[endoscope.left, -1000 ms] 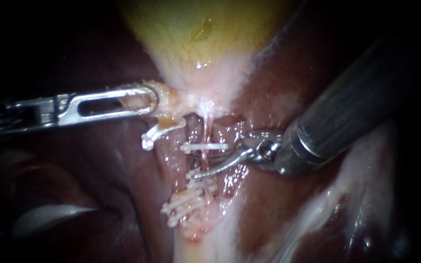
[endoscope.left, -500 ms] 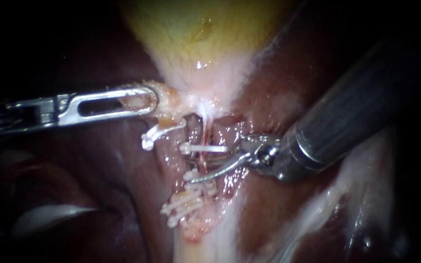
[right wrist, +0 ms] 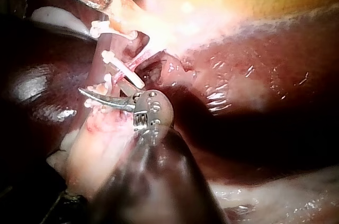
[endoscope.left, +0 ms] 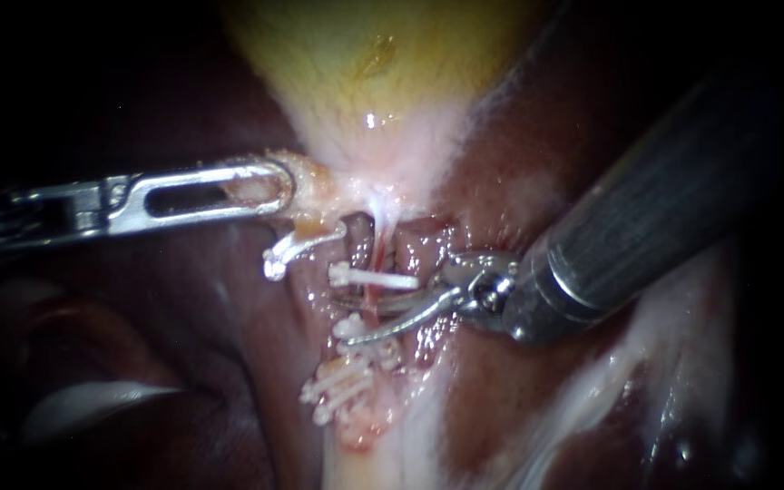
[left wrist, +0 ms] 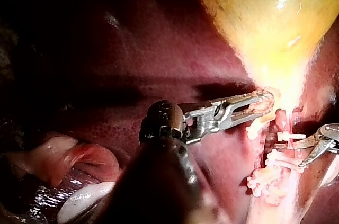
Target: Go to the cutting position right tube
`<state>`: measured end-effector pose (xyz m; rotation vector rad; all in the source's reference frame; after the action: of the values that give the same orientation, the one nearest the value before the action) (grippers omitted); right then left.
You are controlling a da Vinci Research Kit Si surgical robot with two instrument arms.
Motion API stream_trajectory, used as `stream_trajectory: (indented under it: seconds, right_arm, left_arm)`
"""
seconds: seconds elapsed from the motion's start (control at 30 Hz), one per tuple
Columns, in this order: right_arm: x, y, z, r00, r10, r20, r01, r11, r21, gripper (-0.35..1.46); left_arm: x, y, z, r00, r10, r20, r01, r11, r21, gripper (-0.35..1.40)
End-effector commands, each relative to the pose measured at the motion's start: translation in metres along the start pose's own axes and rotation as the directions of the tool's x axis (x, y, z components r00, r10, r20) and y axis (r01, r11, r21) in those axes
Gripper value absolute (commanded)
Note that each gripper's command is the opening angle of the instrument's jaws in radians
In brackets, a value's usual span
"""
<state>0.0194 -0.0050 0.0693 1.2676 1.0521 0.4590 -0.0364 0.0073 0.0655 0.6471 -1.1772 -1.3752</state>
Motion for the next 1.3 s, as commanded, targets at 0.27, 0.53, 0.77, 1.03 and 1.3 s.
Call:
stream_trajectory:
  seconds: [0.27,0.53,0.77,1.03,1.3]
  right_arm:
    - [0.0007,0.0010,0.0014,0.996,-0.057,-0.063,0.057,0.998,-0.002,1.34]
    - [0.0011,0.0018,0.0021,0.989,-0.085,-0.121,0.086,0.996,0.005,1.36]
    - [0.0008,0.0024,0.0029,0.986,-0.089,-0.138,0.092,0.996,0.010,1.37]
    - [0.0007,0.0030,0.0039,0.984,-0.099,-0.146,0.102,0.995,0.009,1.39]
    - [0.0008,0.0031,0.0038,0.983,-0.105,-0.149,0.107,0.994,0.009,1.39]
  left_arm:
    - [0.0000,0.0000,0.0000,1.0000,0.000,0.000,0.000,1.000,0.000,-0.35]
    - [0.0000,0.0000,0.0000,1.0000,0.000,0.000,0.000,1.000,0.000,-0.35]
    - [0.0000,0.0000,0.0000,1.0000,0.000,0.000,0.000,1.000,0.000,-0.35]
    - [0.0000,0.0001,0.0000,1.0000,0.000,0.000,0.000,1.000,0.000,-0.35]
    - [0.0000,0.0001,0.0001,1.0000,0.000,0.000,0.000,1.000,0.000,-0.35]
